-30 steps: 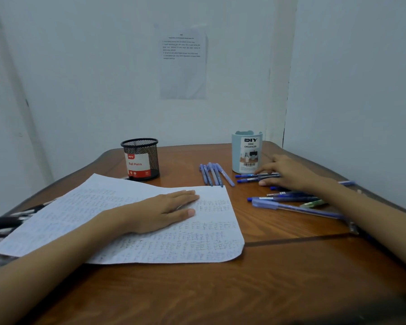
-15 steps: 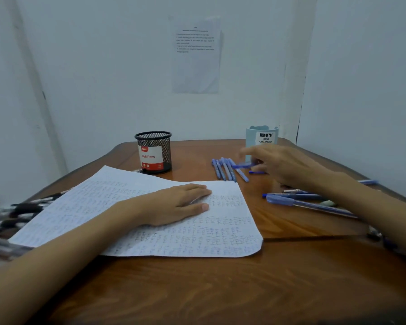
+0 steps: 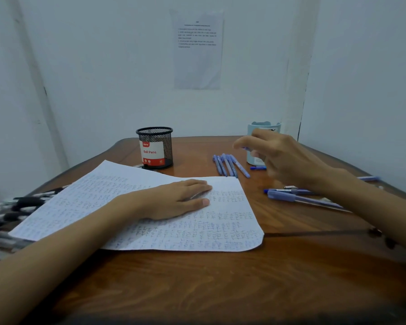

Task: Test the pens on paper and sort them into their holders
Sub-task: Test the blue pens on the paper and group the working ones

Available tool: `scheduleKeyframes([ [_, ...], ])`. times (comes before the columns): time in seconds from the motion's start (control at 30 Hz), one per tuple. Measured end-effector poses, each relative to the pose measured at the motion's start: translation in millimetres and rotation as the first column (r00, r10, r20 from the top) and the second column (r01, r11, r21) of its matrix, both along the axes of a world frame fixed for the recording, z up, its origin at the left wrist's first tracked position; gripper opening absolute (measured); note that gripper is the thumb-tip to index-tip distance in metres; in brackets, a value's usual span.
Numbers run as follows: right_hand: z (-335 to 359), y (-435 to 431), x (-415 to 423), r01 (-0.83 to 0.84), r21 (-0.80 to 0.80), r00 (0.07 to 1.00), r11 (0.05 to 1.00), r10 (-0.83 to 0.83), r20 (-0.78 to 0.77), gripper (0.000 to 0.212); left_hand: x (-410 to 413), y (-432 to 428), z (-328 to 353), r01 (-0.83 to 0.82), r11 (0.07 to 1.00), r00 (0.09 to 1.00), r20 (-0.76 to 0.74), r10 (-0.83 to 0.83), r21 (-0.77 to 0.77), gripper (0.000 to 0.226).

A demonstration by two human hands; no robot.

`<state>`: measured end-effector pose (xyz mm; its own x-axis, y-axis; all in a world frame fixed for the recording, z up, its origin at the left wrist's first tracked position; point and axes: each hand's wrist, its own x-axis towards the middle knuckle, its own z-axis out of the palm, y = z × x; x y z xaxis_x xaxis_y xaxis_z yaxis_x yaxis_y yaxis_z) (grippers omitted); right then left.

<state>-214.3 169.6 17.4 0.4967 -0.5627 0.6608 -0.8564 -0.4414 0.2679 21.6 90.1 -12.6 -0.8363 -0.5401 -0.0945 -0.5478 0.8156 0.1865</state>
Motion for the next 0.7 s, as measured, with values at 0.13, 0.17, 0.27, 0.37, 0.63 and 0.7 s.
scheduleKeyframes([
  [0.13,4.3,2.6,6.5,-0.037,-0.011,0.980,0.999,0.039,0.194,0.038,-1.0,0.8,0.4,-0.003,1.000,1.000,0.007,0.003,0.003,0.055],
  [0.17,7.4,4.9,7.9,-0.048,0.004,0.947,0.999,0.045,0.319,0.041,-1.2,0.8,0.5,-0.004,1.000,1.000,0.008,0.004,0.006,0.055],
  [0.27,18.3,13.8,10.5,-0.022,0.092,0.699,0.996,-0.051,0.713,0.020,-1.0,1.3,0.9,-0.005,1.000,1.000,0.007,0.005,0.016,0.056],
  [0.37,23.4,15.5,2.2,-0.245,0.137,0.037,0.960,-0.132,0.991,0.020,-1.1,2.0,0.7,-0.006,1.000,1.000,0.003,0.005,0.016,0.055],
  [0.63,0.2,12.3,28.7,-0.693,0.243,-0.148,0.678,-0.464,0.873,0.049,-0.7,-3.0,-0.1,-0.006,1.000,1.000,0.003,0.006,0.024,0.055],
  [0.7,-6.1,15.1,38.0,-0.726,0.313,-0.033,0.613,-0.485,0.874,0.051,1.0,-8.2,-1.2,-0.023,0.999,1.000,-0.005,0.023,0.040,0.054],
])
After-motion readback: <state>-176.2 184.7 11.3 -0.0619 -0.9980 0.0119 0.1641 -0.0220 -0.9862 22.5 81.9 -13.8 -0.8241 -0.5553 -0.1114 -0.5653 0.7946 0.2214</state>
